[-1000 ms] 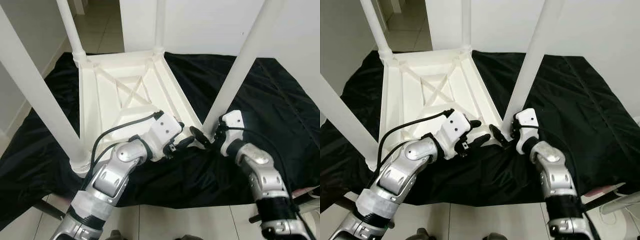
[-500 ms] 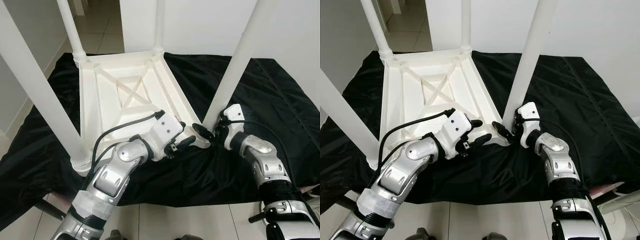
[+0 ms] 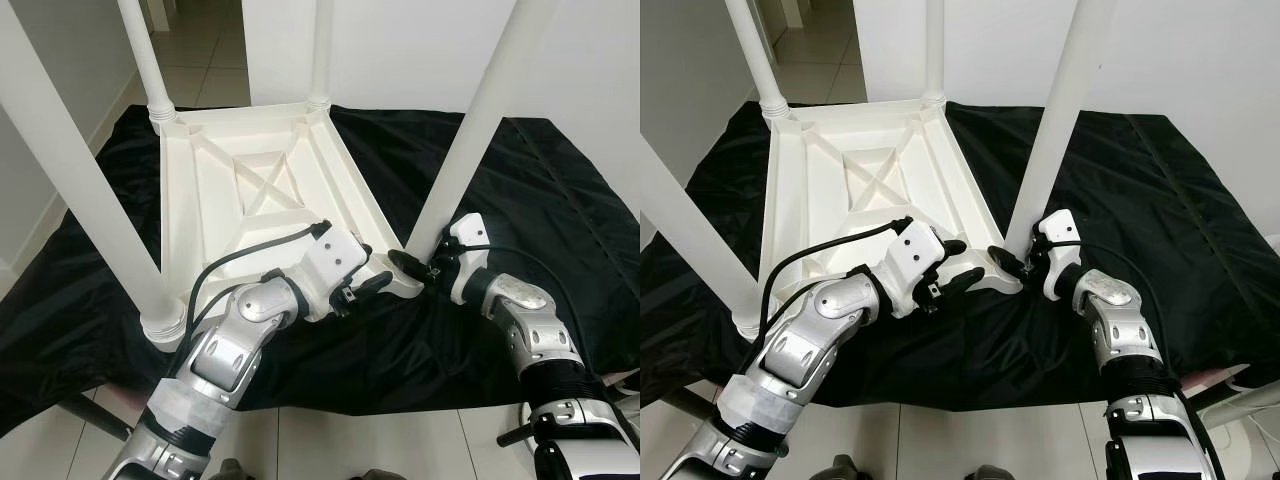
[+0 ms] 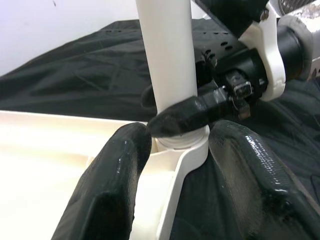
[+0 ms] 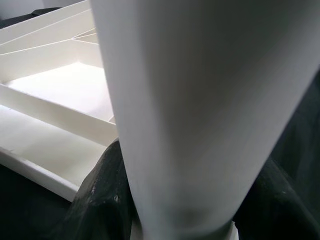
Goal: Building children table
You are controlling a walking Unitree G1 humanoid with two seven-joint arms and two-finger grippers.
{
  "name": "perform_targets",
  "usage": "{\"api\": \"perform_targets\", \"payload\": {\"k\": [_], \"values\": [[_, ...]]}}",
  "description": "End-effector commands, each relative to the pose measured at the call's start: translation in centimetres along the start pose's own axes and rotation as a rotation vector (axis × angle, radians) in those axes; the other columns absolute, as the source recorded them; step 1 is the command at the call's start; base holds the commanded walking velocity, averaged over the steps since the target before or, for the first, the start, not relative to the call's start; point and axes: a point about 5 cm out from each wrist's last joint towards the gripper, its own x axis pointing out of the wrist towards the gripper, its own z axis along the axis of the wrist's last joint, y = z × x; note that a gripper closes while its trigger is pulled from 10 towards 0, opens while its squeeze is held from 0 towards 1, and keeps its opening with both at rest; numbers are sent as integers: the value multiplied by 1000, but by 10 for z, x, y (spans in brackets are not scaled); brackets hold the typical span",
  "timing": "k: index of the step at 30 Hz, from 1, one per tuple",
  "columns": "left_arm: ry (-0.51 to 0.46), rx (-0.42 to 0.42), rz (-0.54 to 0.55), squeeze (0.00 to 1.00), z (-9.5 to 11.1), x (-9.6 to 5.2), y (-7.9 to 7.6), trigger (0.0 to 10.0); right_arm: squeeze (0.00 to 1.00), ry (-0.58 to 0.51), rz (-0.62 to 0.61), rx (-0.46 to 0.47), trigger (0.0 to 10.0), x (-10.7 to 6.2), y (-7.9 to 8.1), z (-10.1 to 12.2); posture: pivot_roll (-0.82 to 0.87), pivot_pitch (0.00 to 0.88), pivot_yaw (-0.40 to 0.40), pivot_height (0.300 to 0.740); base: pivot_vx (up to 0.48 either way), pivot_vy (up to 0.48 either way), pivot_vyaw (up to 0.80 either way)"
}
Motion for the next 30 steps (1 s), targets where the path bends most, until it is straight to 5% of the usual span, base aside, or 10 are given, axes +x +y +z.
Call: {"api": "perform_targets", "payload": {"k": [1,8,17,21,24,30], "values": [[-9,6,0,0,1,2,0,10000,0,31,-50,7,10000,0,2,-7,-63,0,-6,740,0,0,0],[-28,-18,2,0,4,2,-1,10000,0,17,-171,21,10000,1,5,-6,-61,0,-13,740,0,0,0],[-34,-28,-5,0,5,1,-2,10000,0,-2,-362,145,10000,10,28,-4,-56,0,-8,740,0,0,0],[-30,-31,2,0,4,-1,-1,10000,0,-47,-670,215,10000,11,39,2,-53,0,-9,740,0,0,0],[-31,-32,5,0,4,0,-1,10000,0,-45,-773,241,10000,13,48,4,-51,0,-10,740,0,0,0],[-32,-29,5,0,5,0,0,10000,0,-90,-737,264,10000,22,60,16,-47,0,-13,740,0,0,0]]}}
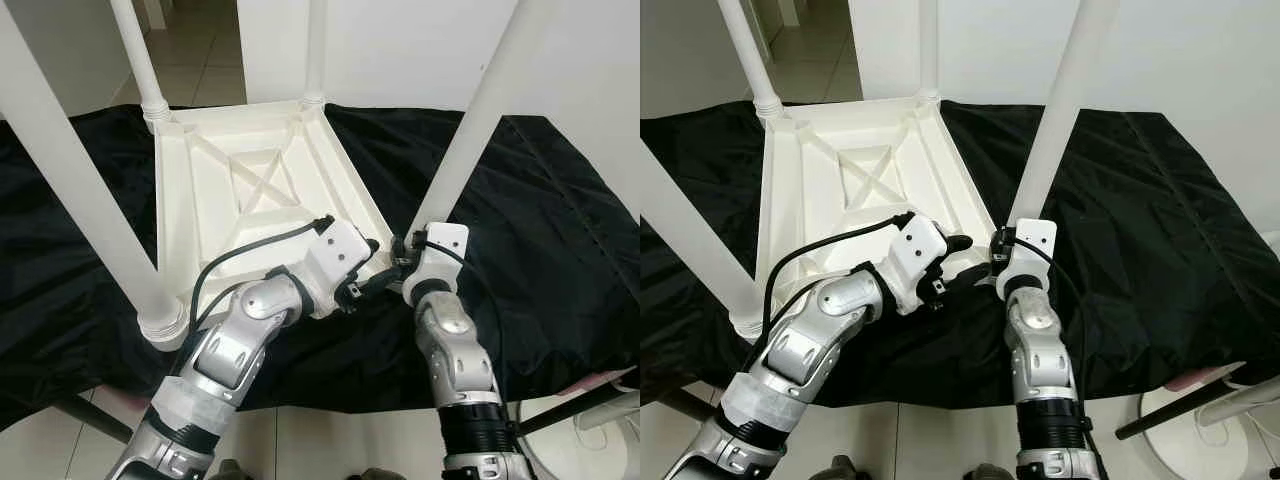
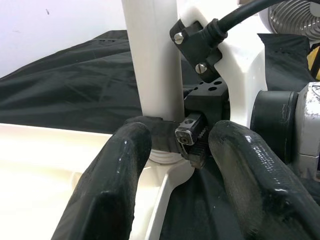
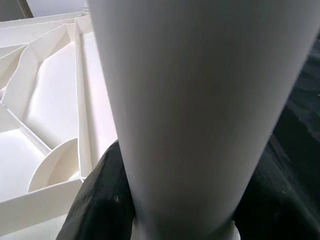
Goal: Building children table
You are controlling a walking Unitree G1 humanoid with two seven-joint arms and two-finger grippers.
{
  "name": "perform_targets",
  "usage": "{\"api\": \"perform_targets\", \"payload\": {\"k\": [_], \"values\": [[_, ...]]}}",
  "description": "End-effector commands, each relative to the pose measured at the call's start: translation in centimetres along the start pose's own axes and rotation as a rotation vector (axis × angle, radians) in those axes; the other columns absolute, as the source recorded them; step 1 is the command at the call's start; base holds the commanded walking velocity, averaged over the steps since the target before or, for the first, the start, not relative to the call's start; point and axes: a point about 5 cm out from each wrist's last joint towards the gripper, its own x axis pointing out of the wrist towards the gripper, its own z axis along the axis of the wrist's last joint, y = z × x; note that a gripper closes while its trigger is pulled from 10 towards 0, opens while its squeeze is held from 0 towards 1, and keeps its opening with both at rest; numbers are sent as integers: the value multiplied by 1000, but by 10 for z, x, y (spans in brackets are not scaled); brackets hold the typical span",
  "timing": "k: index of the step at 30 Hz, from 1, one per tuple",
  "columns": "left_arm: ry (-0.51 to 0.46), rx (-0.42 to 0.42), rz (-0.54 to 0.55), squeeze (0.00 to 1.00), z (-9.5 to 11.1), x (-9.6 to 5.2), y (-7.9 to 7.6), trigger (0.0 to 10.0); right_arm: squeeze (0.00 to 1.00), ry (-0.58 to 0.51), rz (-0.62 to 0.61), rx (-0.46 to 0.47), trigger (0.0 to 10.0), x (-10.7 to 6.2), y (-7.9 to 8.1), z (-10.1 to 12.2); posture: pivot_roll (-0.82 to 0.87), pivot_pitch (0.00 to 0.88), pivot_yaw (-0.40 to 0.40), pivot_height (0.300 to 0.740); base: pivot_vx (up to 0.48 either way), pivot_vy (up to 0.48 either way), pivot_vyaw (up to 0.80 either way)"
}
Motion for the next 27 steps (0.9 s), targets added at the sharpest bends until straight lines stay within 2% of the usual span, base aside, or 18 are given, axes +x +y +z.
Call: {"api": "perform_targets", "payload": {"k": [1,3,4,5,6,12,18,19,20,21,22,25,26,27], "values": [[5,1,11,0,0,-2,2,10000,0,-12,5,27,10000,1,1,5,-47,0,-13,740,0,0,0],[5,4,11,0,0,-2,2,10000,0,-22,15,31,10000,1,1,8,-45,0,-14,740,0,0,0],[5,4,13,0,0,-2,2,10000,831,-24,23,40,10000,1,2,8,-43,0,-16,740,0,0,0],[5,5,14,0,0,-2,3,10000,831,-25,21,46,10000,1,3,9,-43,0,-16,740,0,0,0],[4,5,15,0,1,-2,3,10000,1000,-30,25,45,10000,0,4,9,-40,0,-19,740,0,0,0],[3,3,20,0,1,-2,2,10000,1000,-46,56,50,10000,-1,3,12,-40,0,-23,740,0,0,0],[3,2,20,0,1,-2,1,10000,1000,-26,137,27,10000,1,-6,12,-44,0,-24,740,0,0,0],[2,1,18,0,1,-2,1,10000,518,-23,172,13,10000,2,-9,13,-45,0,-24,740,0,0,0],[2,1,18,0,1,-2,1,10000,518,-23,172,13,10000,2,-9,13,-45,0,-24,740,0,0,0],[2,1,14,0,1,-2,0,10000,0,-19,221,-14,10000,4,-17,13,-49,0,-22,740,0,0,0],[2,1,14,0,1,-2,0,10000,0,-19,221,-14,10000,4,-17,13,-49,0,-22,740,0,0,0],[0,-2,-15,0,1,-3,-3,10000,0,-33,349,-130,10000,10,-34,16,-56,0,-18,740,0,0,0],[0,-2,-15,0,1,-3,-3,10000,0,-33,349,-130,10000,10,-34,16,-56,0,-18,740,0,0,0],[0,-4,-28,0,1,-3,-4,10000,0,-34,402,-161,10000,12,-37,16,-58,0,-19,740,0,0,0]]}}
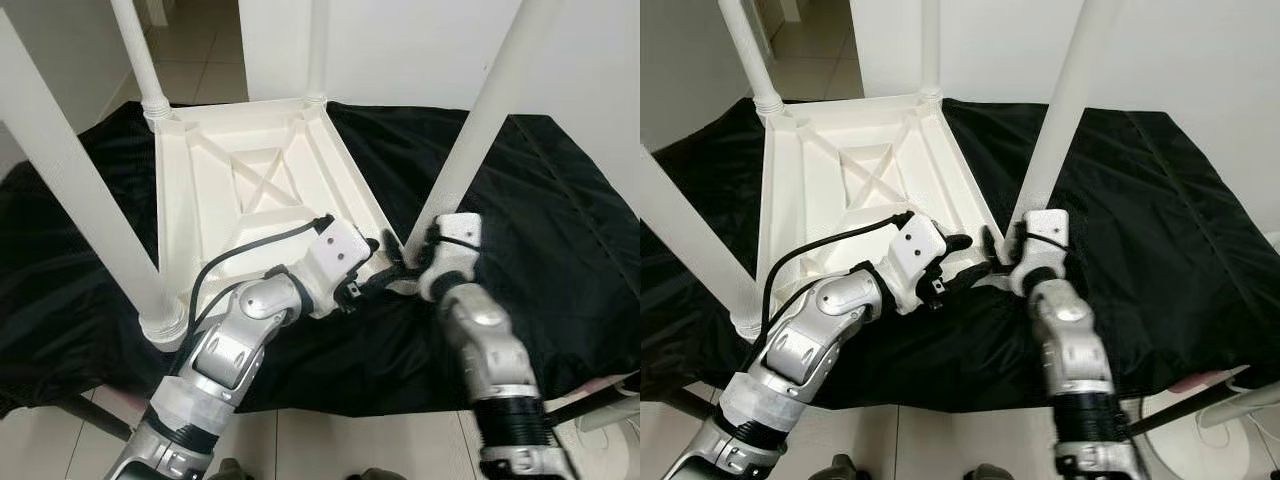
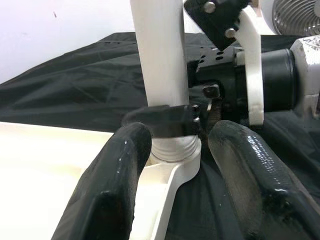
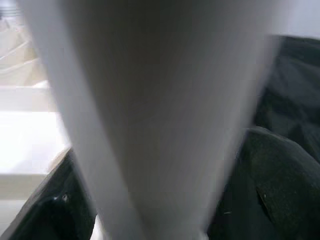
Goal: Building children table
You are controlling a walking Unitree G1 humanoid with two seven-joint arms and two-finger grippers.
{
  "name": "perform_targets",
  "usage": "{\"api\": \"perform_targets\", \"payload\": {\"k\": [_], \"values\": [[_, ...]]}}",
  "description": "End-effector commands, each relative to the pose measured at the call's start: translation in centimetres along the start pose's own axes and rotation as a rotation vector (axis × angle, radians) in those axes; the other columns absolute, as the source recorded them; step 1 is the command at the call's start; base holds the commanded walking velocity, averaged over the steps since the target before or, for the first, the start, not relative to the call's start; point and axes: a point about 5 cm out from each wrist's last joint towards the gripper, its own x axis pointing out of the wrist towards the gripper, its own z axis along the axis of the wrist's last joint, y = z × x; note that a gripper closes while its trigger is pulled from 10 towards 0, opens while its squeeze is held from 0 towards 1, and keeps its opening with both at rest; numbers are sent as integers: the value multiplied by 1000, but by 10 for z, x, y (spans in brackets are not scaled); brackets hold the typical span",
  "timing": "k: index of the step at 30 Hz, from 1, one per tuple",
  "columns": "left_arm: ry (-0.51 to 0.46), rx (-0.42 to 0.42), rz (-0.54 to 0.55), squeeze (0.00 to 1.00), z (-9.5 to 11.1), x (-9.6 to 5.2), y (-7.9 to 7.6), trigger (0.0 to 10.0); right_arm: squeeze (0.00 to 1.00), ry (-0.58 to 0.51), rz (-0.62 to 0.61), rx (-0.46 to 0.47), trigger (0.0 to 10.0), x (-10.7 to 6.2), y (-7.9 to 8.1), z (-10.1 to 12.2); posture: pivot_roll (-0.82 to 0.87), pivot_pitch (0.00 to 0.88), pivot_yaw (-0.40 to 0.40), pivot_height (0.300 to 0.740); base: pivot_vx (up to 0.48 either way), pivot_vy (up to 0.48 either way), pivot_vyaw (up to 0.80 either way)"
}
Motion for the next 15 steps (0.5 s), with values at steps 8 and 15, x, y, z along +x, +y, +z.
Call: {"api": "perform_targets", "payload": {"k": [8,15], "values": [[23,-13,-102,0,-4,-3,-11,10000,0,26,305,-109,10000,11,0,-2,-60,0,-16,740,0,0,0],[42,-12,-126,0,-7,-5,-14,10000,0,61,365,-185,10000,21,-1,-10,-48,0,-21,740,0,0,0]]}}
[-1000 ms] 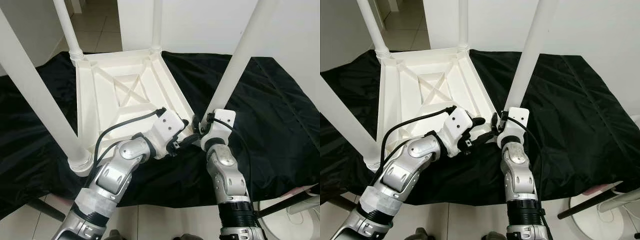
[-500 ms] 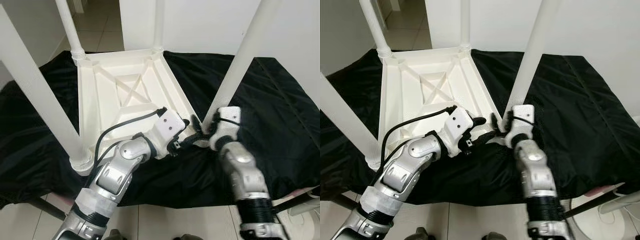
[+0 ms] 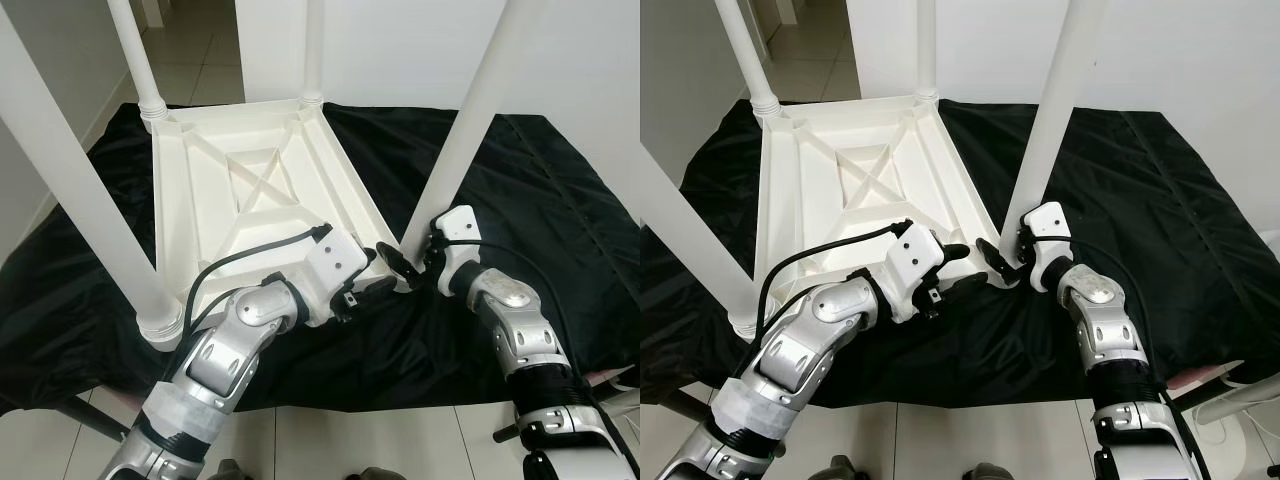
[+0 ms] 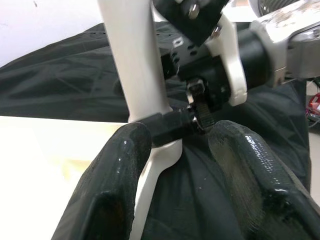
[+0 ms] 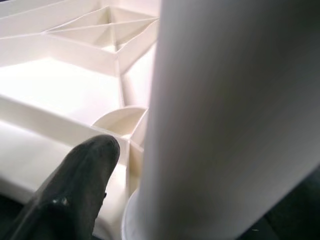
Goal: Building children table
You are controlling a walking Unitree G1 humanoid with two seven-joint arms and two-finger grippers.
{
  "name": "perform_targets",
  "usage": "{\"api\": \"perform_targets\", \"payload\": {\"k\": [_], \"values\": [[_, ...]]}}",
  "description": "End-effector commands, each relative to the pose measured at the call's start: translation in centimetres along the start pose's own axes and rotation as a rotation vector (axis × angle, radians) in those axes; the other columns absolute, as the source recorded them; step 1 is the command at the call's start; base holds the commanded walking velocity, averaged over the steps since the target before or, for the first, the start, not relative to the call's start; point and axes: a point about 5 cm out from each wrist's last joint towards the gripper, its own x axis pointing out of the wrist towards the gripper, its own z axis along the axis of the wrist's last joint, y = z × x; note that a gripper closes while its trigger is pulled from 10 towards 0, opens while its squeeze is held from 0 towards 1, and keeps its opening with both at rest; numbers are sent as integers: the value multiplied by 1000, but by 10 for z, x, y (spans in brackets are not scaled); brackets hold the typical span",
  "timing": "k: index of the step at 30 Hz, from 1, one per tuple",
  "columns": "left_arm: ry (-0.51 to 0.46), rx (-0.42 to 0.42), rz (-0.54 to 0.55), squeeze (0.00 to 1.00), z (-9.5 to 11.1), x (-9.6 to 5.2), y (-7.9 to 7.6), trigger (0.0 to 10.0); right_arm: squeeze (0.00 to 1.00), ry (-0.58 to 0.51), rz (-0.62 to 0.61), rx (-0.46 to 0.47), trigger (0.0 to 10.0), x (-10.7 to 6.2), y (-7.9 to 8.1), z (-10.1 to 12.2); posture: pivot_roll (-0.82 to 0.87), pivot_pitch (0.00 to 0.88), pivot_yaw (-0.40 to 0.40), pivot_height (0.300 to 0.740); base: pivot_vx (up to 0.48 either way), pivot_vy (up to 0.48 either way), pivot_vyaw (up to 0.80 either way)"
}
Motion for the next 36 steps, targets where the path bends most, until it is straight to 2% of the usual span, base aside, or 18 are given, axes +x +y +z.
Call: {"api": "perform_targets", "payload": {"k": [1,3,4,14,15,18,19,22,25,26,28,31,34,35,36], "values": [[2,-8,-89,0,0,0,-7,10000,0,13,40,-28,2196,7,2,1,-43,0,-24,740,0,0,0],[3,-8,-88,0,0,0,-7,10000,0,18,44,-28,2196,8,1,0,-43,0,-24,740,0,0,0],[4,-10,-85,0,0,0,-7,10000,0,19,46,-26,0,9,0,-1,-40,0,-24,740,0,0,0],[25,8,-69,0,-3,-2,-4,10000,0,12,56,2,0,7,-7,-7,-32,0,-18,740,0,0,0],[26,9,-71,0,-3,-2,-4,10000,0,12,67,8,1765,7,-6,-9,-32,0,-17,740,0,0,0],[28,10,-72,0,-3,-2,-5,10000,0,13,65,10,1765,7,-6,-10,-32,0,-17,740,0,0,0],[28,10,-73,0,-3,-2,-5,10000,0,6,57,30,10000,7,-5,-11,-33,0,-19,740,0,0,0],[29,11,-76,0,-3,-1,-6,10000,0,3,3,64,10000,7,-6,-13,-38,0,-18,740,0,0,0],[30,4,-86,0,-4,-1,-9,10000,0,0,-131,153,10000,6,-3,-15,-43,0,-19,740,0,0,0],[30,4,-86,0,-4,-1,-9,10000,0,0,-131,153,10000,6,-3,-15,-43,0,-19,740,0,0,0],[29,-2,-90,0,-5,-1,-11,10000,0,3,-241,198,10000,6,0,-15,-45,0,-24,740,0,0,0],[30,-3,-90,0,-5,-1,-11,10000,0,11,-297,217,10000,5,2,-15,-46,0,-24,740,0,0,0],[32,-3,-91,0,-6,-1,-11,10000,0,26,-488,272,10000,3,13,-18,-46,0,-25,740,0,0,0],[32,-3,-91,0,-6,-1,-11,10000,0,26,-488,272,10000,3,13,-18,-46,0,-25,740,0,0,0],[32,-3,-91,0,-6,-1,-11,10000,0,29,-541,280,10000,2,16,-18,-46,0,-25,740,0,0,0]]}}
